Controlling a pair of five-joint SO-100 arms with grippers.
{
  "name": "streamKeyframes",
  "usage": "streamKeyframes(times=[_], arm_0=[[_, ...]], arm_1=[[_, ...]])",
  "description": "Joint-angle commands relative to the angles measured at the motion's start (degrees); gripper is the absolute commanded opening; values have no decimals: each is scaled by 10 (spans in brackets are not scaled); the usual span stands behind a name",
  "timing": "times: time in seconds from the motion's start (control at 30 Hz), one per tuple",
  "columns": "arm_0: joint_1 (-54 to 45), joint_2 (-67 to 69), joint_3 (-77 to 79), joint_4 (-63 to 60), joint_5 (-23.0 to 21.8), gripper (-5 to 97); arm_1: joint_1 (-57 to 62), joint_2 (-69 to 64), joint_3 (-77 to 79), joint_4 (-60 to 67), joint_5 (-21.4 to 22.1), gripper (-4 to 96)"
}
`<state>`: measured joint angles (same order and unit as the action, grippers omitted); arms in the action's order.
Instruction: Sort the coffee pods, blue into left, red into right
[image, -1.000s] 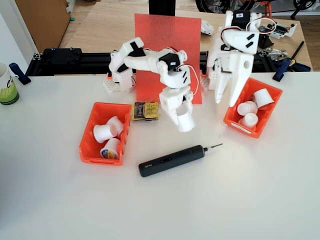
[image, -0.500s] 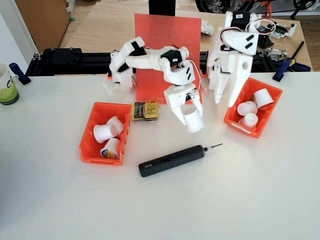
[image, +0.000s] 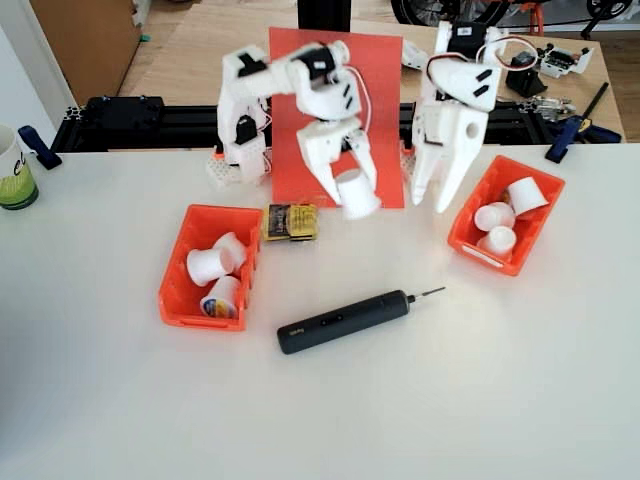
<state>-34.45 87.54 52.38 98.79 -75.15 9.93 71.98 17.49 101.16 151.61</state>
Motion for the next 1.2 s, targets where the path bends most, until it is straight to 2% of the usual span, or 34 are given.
streamKeyframes(times=[0.0,0.03,0.1,0.2,0.4,0.6,0.73,0.83,0.93,1.07,1.17], arm_0=[[4,265,324,-127,-33,175],[4,345,411,-187,-40,173],[5,432,491,-229,-57,167],[14,425,494,-301,-33,170],[23,417,532,-607,76,167],[38,427,589,-832,188,165],[61,459,587,-854,279,161],[77,486,570,-865,366,164],[83,481,540,-874,409,168],[101,478,552,-860,410,168],[135,461,563,-838,378,169]], arm_1=[[13,3,-8,-1,-13,204],[16,3,-9,-1,-17,204],[18,3,-10,1,-17,204],[18,3,-11,3,-8,204],[19,3,-5,-12,4,203],[19,-2,-4,-30,25,200],[20,-14,-4,-40,37,200],[27,-22,-4,-47,47,201],[41,-33,-4,-72,47,199],[46,-40,-4,-91,57,195],[47,-40,-9,-83,61,195]])
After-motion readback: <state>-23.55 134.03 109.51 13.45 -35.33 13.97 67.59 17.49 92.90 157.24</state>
